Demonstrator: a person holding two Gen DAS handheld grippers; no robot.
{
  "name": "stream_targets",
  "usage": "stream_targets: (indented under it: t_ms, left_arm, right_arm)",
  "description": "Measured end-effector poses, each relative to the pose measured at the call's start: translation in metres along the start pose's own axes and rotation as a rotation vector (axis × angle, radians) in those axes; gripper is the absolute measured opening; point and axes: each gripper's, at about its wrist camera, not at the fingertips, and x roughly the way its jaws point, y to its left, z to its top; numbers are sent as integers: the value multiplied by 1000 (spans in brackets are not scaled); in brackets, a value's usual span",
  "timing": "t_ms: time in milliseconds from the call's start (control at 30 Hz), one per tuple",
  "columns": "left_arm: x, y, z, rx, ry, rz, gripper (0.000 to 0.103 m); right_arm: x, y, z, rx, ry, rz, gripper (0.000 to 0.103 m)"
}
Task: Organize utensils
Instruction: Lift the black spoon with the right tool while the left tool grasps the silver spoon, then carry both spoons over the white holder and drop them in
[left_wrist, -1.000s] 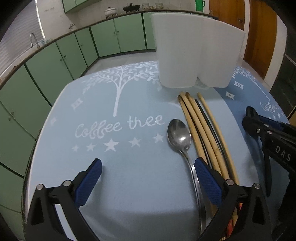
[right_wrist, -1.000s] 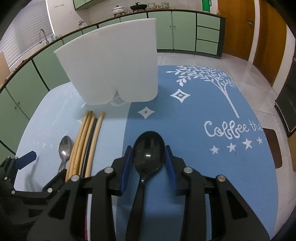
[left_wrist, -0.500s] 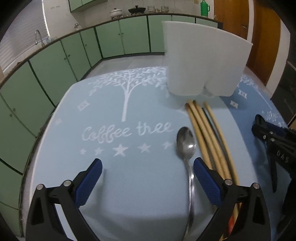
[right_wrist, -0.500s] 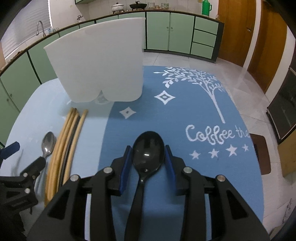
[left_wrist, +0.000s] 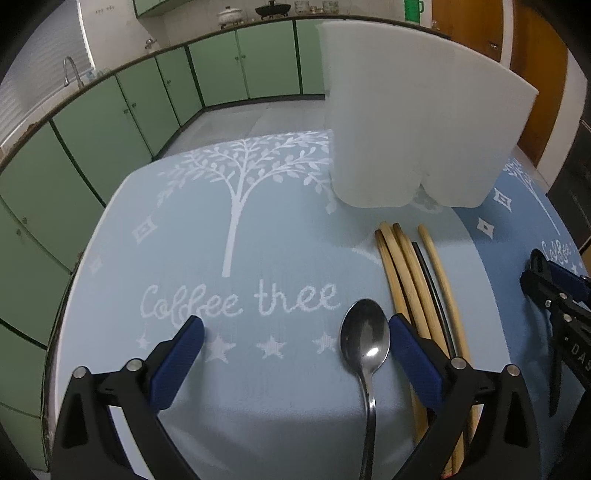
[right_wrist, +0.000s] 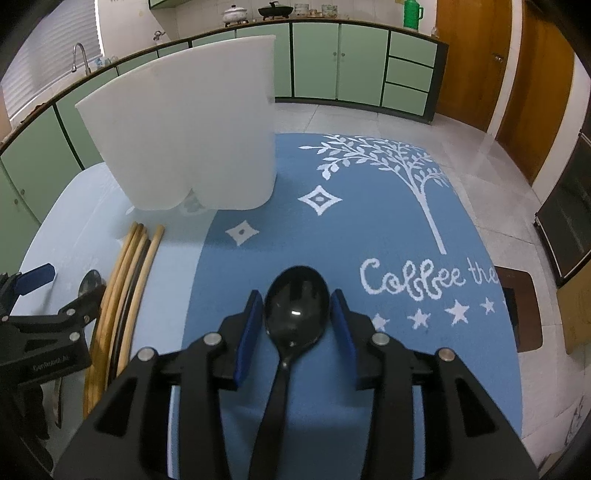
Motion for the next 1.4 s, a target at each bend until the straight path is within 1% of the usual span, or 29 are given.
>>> stream_targets:
  t_ms: [33,67,100,133,167,200,233,267,300,333,433,500,567,633,667,767,833,967,1033,1167,1267,1367,1400]
  left_arm:
    - [0,1,0,-7,2,-16,94]
    - [0,2,1,-11,4,-29,90]
    - [-1,3,0,-15,4,-47,84]
    - [-2,0,-1,-13,2,-53,80]
    - [-3,-1,-2,-4,-2,-64,71]
    - [-5,-4,-2,4,-7,-75,58]
    - [-9,-8,-5,11,-13,-86,53]
    - [-11,-9,-4,14,-15,-93,41]
    - [-12,-9,-4,16,-17,-101,28]
    - [-13,-9,-3,15,-17,-111,27]
    - [-14,-12,-4,20,-25,-120,27]
    - [-18,-9,-6,15,-46,-140,27]
    - [-33,-1,-15,-10,-112,-190,27]
    - [-50,9,-25,-45,-213,-235,27]
    - [-59,11,-31,-57,-261,-254,27]
    - [-84,18,-48,-68,-392,-261,27]
    - [-97,23,-56,-78,-452,-259,27]
    - [-119,34,-62,-129,-541,-267,27]
    - [-128,43,-62,-138,-584,-262,27]
    - [-150,53,-66,-174,-670,-292,26]
    - [-157,59,-57,-189,-698,-311,26]
    - [-168,63,-40,-188,-734,-328,26]
    - [-172,65,-31,-191,-749,-341,26]
  right_arm:
    - [0,0,2,4,11,14,42]
    - [0,0,3,9,18,21,45]
    - [-1,1,4,13,25,24,46]
    - [0,2,5,12,32,22,46]
    - [0,3,6,2,44,17,46]
    - [1,4,6,-9,54,9,43]
    - [1,6,7,-16,63,3,41]
    - [1,6,8,-16,70,4,36]
    - [1,5,9,-9,81,11,34]
    - [1,4,10,-2,90,19,34]
    - [-2,2,9,0,89,18,34]
    - [-11,1,6,7,44,46,34]
    - [-25,1,1,8,-30,84,34]
    - [-40,1,-7,1,-111,100,34]
    - [-45,0,-9,4,-130,107,34]
    - [-57,-2,-16,14,-185,150,34]
    - [-66,-1,-19,2,-224,150,34]
    - [-86,-9,-13,31,-309,184,33]
    - [-98,-12,-9,35,-361,188,33]
    - [-111,-14,2,35,-427,192,33]
    - [-117,-17,10,31,-459,189,33]
    - [-126,-23,26,52,-509,211,34]
    - [-129,-25,37,62,-529,220,34]
